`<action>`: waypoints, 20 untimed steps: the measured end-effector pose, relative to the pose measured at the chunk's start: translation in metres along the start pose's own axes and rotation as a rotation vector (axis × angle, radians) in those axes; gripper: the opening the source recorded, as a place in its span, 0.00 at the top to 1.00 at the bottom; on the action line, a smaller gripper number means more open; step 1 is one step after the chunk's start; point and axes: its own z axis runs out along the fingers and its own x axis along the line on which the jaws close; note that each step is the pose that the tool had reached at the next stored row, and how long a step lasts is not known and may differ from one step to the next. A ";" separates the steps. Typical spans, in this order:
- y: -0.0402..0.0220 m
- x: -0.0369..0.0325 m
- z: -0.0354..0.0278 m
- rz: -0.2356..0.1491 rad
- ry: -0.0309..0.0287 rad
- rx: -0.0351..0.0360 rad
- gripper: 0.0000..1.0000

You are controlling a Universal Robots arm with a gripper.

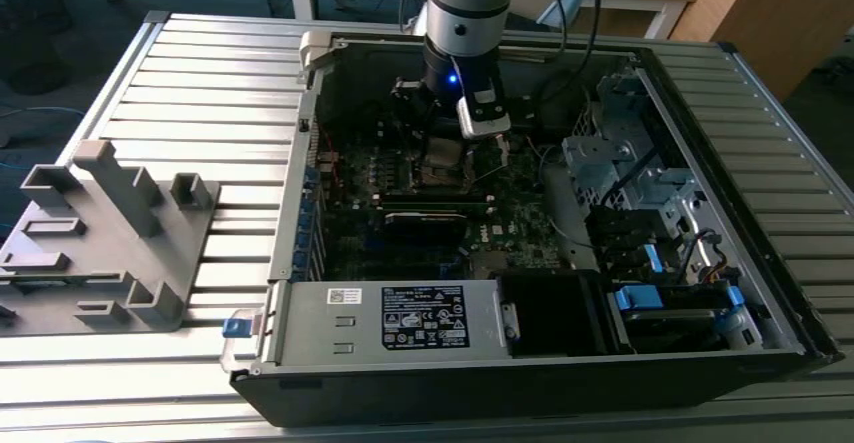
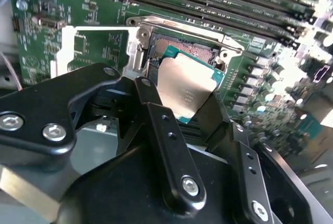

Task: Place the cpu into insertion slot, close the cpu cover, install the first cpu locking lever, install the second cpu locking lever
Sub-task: 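Place the cpu into insertion slot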

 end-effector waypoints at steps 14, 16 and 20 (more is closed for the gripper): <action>-0.0001 0.0000 0.0015 0.253 -0.0135 -0.0019 0.46; -0.0001 0.0000 0.0018 0.291 -0.0155 -0.0021 0.46; -0.0001 0.0000 0.0022 0.362 -0.0193 -0.0026 0.46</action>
